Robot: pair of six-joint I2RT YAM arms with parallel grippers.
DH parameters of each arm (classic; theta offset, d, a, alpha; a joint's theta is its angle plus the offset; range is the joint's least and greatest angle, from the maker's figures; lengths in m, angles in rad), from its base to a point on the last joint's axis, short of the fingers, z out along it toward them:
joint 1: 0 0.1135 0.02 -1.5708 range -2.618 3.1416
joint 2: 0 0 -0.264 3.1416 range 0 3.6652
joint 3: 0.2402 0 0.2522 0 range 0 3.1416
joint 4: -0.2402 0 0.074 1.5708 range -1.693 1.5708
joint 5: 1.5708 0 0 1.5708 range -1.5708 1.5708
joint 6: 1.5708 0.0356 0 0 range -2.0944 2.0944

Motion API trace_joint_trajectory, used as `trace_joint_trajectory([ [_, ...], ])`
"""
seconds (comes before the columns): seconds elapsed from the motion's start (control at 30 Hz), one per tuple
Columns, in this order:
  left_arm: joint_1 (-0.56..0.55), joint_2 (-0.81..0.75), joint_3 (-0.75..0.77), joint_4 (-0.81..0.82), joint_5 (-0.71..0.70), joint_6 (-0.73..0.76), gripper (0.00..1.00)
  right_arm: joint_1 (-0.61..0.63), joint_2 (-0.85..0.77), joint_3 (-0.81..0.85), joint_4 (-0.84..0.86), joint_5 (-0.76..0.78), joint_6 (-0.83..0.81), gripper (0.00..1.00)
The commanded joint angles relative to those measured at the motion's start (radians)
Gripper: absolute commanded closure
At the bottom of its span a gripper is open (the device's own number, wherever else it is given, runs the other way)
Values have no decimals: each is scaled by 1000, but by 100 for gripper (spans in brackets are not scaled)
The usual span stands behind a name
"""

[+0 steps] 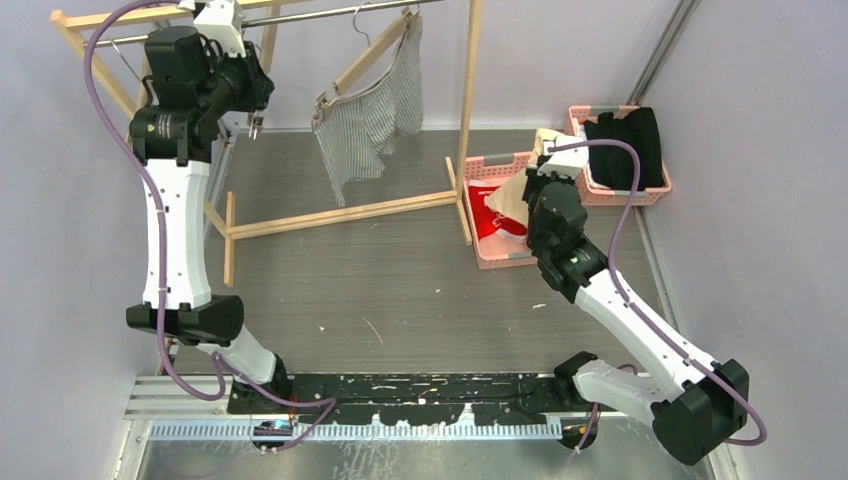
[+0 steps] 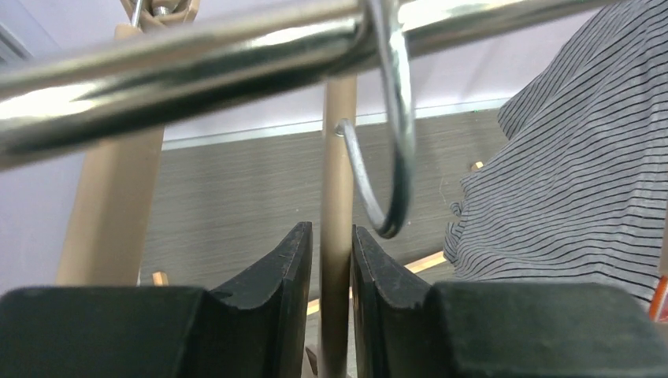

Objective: Remove the underwear clipped to the hanger

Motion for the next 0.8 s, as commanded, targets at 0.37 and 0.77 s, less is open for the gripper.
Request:
trace_joint_trajectory([
  [0.37, 10, -179, -124, 104, -58, 32, 46, -22, 147, 11, -8, -105, 74, 81],
  [0.77, 10, -265, -123, 110, -85, 42, 43, -24, 148, -20, -1, -96, 80, 9],
])
